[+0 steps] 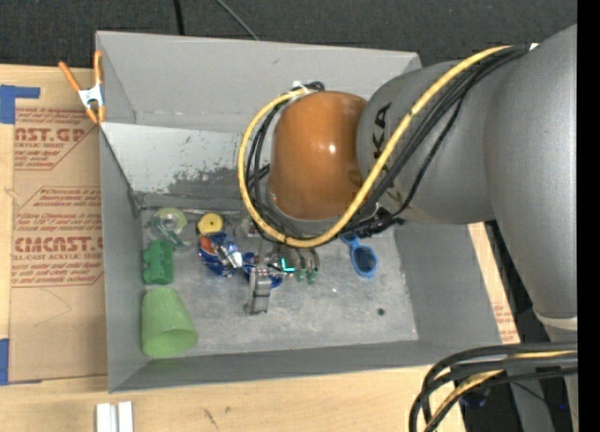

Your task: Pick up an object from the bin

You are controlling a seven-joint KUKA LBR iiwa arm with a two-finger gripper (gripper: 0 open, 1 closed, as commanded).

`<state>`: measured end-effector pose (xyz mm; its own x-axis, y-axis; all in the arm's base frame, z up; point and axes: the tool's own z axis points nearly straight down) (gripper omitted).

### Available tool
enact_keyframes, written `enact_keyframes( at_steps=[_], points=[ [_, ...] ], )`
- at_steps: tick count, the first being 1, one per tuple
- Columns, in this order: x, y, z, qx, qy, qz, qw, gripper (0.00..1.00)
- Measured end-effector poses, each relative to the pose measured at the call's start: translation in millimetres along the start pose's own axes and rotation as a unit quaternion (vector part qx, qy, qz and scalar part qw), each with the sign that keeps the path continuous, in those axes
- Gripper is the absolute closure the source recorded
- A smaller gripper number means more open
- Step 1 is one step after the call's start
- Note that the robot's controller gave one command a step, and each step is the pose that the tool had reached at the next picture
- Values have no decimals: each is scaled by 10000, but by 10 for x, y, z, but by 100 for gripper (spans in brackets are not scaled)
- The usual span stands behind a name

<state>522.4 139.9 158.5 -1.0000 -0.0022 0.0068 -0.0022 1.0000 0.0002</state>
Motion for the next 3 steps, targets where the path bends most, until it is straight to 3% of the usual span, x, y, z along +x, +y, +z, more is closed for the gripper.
enact_keyframes(
  at_steps=[1, 2, 3],
  points=[
    [-264, -223, 867, 5, -12, 785, 9969, 0],
    [-277, -215, 839, -6, -33, 781, 9969, 100],
    [-441, -186, -785, -19, -84, 983, 9951, 100]
  ],
)
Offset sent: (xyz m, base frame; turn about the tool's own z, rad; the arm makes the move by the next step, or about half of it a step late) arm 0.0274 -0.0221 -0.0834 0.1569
